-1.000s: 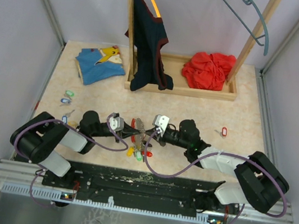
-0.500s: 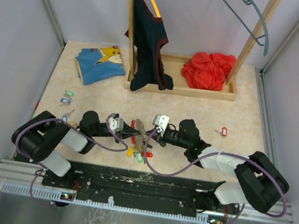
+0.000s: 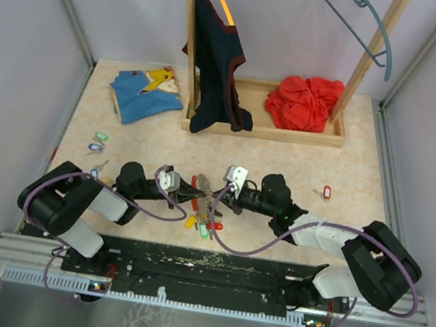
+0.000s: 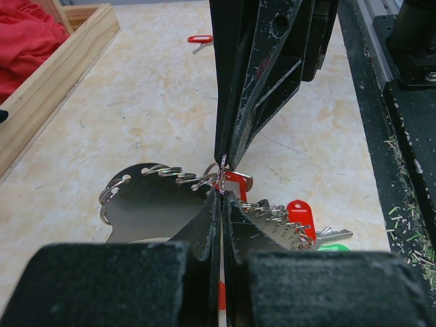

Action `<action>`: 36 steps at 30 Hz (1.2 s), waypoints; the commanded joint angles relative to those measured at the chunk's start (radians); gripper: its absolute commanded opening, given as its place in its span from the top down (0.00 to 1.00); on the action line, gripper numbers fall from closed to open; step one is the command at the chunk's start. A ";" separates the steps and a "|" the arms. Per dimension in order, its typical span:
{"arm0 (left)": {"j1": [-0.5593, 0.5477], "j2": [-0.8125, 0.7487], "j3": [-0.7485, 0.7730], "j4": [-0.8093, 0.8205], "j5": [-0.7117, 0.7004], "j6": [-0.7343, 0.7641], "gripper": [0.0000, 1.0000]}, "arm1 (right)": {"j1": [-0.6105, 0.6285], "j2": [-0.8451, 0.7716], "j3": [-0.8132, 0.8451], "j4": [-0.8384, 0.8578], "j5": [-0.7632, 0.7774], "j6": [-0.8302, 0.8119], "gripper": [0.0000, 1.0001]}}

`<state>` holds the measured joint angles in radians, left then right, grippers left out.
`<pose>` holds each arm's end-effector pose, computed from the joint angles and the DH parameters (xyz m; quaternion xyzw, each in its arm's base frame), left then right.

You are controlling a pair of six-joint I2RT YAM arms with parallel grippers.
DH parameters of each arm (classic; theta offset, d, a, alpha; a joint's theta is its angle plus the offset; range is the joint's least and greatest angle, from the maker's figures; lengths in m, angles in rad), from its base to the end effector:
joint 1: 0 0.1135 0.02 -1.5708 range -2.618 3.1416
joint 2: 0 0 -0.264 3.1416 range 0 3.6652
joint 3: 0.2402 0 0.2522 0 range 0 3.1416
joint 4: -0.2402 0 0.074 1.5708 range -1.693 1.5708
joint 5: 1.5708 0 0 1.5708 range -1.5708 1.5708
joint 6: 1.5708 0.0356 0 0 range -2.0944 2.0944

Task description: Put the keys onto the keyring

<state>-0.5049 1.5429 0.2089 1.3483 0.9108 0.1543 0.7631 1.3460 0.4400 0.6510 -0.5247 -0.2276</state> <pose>0.1827 -0.1331 0.1547 0.5004 0.4952 -0.4156 0.5759 0.1762 0.1932 0.1886 -0.5028 0.5970 0.3541 0.5152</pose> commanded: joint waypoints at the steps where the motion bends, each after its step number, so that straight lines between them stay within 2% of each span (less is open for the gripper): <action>1: -0.017 0.007 0.003 0.060 0.040 -0.011 1.00 | -0.002 -0.024 0.041 0.092 -0.035 0.026 1.00; 36: -0.022 -0.005 0.026 0.008 0.079 -0.022 1.00 | -0.001 0.032 0.071 0.108 -0.135 -0.025 1.00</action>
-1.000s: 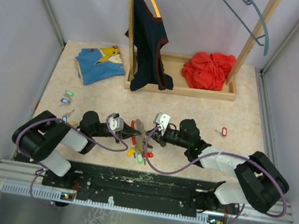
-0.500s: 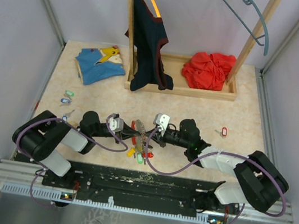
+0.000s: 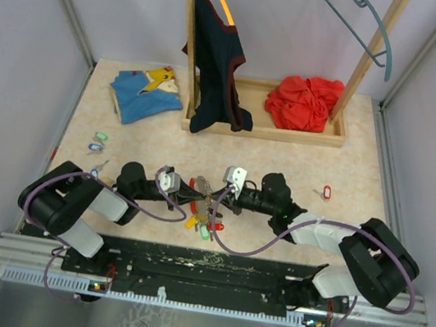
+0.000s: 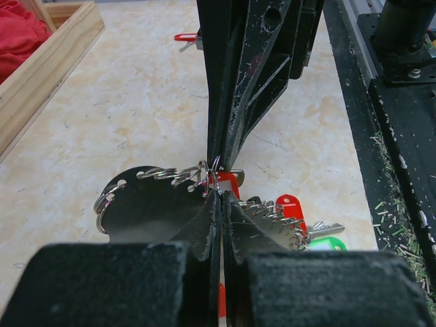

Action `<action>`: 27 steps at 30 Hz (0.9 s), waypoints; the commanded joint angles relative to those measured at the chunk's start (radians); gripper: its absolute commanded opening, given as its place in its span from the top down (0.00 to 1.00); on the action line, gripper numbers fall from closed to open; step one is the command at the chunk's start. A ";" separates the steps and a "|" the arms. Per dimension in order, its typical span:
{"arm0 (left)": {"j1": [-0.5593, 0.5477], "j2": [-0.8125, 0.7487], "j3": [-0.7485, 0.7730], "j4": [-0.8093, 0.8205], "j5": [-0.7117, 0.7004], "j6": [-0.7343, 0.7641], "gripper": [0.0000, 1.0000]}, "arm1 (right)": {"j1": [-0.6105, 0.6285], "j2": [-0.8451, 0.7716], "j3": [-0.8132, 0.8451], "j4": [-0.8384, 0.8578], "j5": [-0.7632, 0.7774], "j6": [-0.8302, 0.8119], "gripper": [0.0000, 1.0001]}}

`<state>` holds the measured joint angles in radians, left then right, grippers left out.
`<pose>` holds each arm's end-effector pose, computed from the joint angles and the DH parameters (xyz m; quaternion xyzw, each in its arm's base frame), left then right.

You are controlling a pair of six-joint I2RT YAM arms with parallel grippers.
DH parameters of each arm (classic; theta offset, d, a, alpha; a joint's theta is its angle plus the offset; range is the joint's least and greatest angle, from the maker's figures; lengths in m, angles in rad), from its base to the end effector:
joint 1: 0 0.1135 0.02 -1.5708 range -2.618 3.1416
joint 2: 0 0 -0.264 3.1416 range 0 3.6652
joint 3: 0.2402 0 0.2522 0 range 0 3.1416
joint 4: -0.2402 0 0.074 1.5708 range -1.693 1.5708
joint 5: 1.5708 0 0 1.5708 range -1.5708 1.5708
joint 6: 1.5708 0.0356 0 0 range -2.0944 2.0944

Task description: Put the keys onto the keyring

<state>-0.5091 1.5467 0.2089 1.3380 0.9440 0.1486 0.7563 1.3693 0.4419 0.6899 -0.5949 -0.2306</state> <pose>0.1811 -0.1341 0.1530 0.5077 0.4921 -0.4292 0.5620 0.1774 0.1948 0.1878 -0.5155 0.5759 0.3760 0.5110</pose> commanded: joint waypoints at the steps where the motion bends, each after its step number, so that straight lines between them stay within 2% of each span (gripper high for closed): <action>1: -0.018 -0.011 0.028 0.012 0.042 -0.017 1.00 | 0.006 0.009 0.069 0.068 -0.071 -0.027 1.00; 10: -0.013 -0.021 0.041 -0.016 0.015 -0.059 1.00 | 0.012 0.022 0.092 0.013 -0.115 -0.092 1.00; 19: -0.003 -0.064 0.092 -0.203 -0.076 -0.102 1.00 | 0.041 -0.032 0.063 -0.092 -0.005 -0.229 1.00; 27: 0.000 -0.077 0.117 -0.287 -0.119 -0.135 1.00 | 0.075 -0.047 0.063 -0.133 0.051 -0.299 1.00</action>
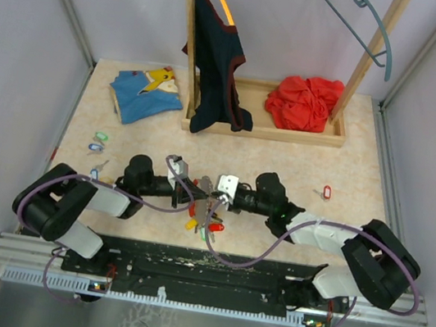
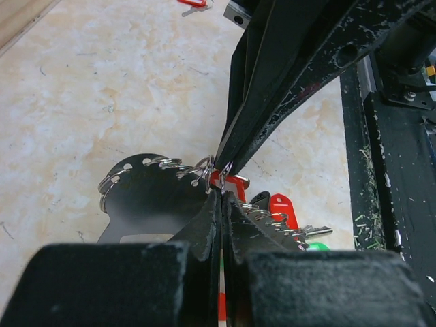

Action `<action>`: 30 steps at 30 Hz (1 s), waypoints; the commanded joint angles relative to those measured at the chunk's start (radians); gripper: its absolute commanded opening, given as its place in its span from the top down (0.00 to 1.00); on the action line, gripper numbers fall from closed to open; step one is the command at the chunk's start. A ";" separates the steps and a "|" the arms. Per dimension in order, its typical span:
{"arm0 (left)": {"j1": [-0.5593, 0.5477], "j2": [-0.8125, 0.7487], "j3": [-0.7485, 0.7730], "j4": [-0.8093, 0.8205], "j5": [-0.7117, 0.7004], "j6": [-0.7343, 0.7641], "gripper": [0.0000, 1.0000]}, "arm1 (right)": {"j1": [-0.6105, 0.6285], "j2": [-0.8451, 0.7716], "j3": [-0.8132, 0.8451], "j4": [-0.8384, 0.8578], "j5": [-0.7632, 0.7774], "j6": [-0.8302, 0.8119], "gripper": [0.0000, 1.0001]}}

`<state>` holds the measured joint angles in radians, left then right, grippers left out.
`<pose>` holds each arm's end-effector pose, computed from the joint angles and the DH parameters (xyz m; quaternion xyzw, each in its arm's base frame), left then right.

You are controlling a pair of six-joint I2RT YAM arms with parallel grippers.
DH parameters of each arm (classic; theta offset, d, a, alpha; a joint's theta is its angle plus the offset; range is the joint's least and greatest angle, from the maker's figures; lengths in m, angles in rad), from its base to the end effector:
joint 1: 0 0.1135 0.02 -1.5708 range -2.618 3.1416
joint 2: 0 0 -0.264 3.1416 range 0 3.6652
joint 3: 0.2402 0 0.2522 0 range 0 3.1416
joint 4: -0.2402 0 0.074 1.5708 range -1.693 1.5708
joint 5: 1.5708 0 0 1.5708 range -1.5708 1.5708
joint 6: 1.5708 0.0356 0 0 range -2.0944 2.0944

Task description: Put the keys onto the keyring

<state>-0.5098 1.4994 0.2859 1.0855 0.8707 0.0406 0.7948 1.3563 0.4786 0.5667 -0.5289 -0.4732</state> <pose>0.1955 -0.1405 0.1559 0.4531 0.5795 -0.4472 0.5088 0.1736 0.2026 0.1893 -0.5861 0.5372 0.2995 0.5274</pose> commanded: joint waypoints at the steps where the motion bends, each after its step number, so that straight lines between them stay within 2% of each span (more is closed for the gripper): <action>1: 0.002 -0.033 0.043 -0.044 -0.054 -0.031 1.00 | 0.038 -0.035 0.028 -0.020 -0.010 -0.066 1.00; 18: 0.032 -0.104 0.029 -0.054 -0.133 -0.134 1.00 | 0.064 -0.023 0.027 -0.072 0.052 -0.129 1.00; 24: 0.033 -0.111 -0.005 0.037 -0.174 -0.195 1.00 | 0.069 -0.017 0.030 -0.060 0.048 -0.119 1.00; 30: 0.034 -0.126 -0.031 0.058 -0.247 -0.222 1.00 | 0.069 -0.042 0.022 -0.038 0.044 -0.096 1.00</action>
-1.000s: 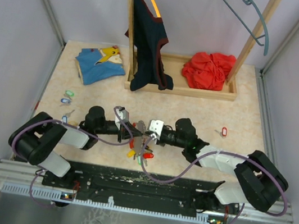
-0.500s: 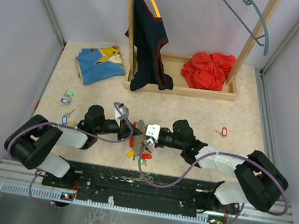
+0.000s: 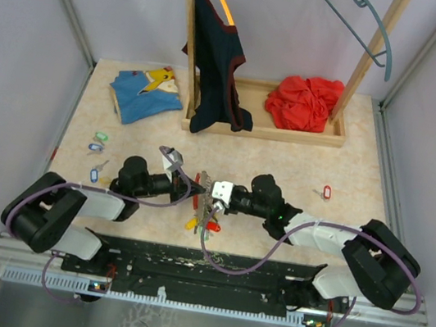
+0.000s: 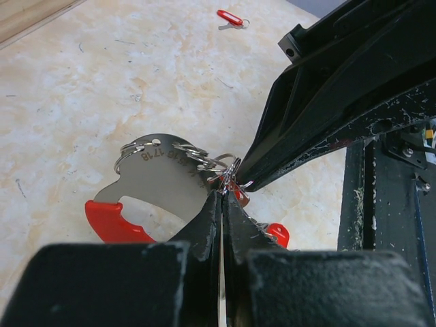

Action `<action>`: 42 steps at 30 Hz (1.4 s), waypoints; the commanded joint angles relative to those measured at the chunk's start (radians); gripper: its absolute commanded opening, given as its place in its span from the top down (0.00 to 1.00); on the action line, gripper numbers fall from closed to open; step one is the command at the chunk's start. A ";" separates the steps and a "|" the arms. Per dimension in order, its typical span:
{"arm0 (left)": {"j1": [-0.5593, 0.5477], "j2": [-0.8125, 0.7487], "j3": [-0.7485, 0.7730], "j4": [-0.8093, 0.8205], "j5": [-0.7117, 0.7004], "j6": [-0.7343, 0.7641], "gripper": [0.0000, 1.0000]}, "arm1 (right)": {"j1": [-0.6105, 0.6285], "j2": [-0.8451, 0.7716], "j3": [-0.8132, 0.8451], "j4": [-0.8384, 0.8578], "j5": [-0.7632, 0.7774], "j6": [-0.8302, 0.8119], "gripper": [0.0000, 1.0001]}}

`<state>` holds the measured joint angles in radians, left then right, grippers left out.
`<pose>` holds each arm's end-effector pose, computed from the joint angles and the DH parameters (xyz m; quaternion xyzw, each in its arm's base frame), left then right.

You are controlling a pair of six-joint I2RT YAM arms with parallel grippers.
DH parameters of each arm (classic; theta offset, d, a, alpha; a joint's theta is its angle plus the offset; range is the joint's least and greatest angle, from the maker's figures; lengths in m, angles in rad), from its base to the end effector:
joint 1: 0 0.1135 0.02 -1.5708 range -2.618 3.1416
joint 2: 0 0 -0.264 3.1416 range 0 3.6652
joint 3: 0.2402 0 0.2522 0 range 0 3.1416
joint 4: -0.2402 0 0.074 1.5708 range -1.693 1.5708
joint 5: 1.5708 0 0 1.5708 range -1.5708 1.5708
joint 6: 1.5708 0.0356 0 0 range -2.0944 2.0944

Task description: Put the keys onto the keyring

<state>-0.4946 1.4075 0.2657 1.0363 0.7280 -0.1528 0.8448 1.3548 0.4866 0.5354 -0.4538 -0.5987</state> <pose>0.1943 -0.1317 0.1656 0.3528 0.6441 -0.4497 0.5084 0.1660 0.2105 0.1886 -0.6223 0.5095 0.2512 0.5386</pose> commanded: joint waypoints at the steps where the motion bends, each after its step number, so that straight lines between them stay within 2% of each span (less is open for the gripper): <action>1: 0.019 -0.033 -0.011 0.110 -0.104 -0.030 1.00 | 0.019 -0.045 0.014 -0.004 -0.020 0.033 1.00; 4: 0.019 -0.035 -0.010 0.090 -0.094 -0.012 1.00 | 0.020 -0.071 0.010 0.012 0.027 0.028 1.00; 13: 0.020 -0.107 -0.005 -0.059 -0.080 0.108 0.75 | 0.018 -0.104 0.095 -0.130 0.039 -0.041 1.00; 18: 0.020 -0.120 -0.007 -0.079 -0.036 0.156 0.62 | 0.016 -0.085 0.145 -0.220 0.019 -0.076 1.00; 25: 0.021 -0.114 -0.006 -0.074 0.071 0.236 0.53 | -0.010 -0.073 0.200 -0.304 -0.016 -0.113 1.00; 29: 0.021 -0.100 0.002 -0.056 0.150 0.254 0.35 | -0.014 -0.056 0.231 -0.348 -0.027 -0.133 1.00; 35: 0.017 -0.111 -0.005 -0.057 0.181 0.258 0.34 | -0.016 -0.052 0.239 -0.352 -0.031 -0.135 1.00; 42: 0.003 -0.050 0.044 -0.099 0.184 0.282 0.40 | -0.016 -0.063 0.236 -0.345 -0.056 -0.138 1.00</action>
<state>-0.4820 1.3270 0.2665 0.9581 0.8795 0.0971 0.8345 1.3037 0.6708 0.1516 -0.4679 -0.7238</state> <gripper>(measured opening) 0.619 0.005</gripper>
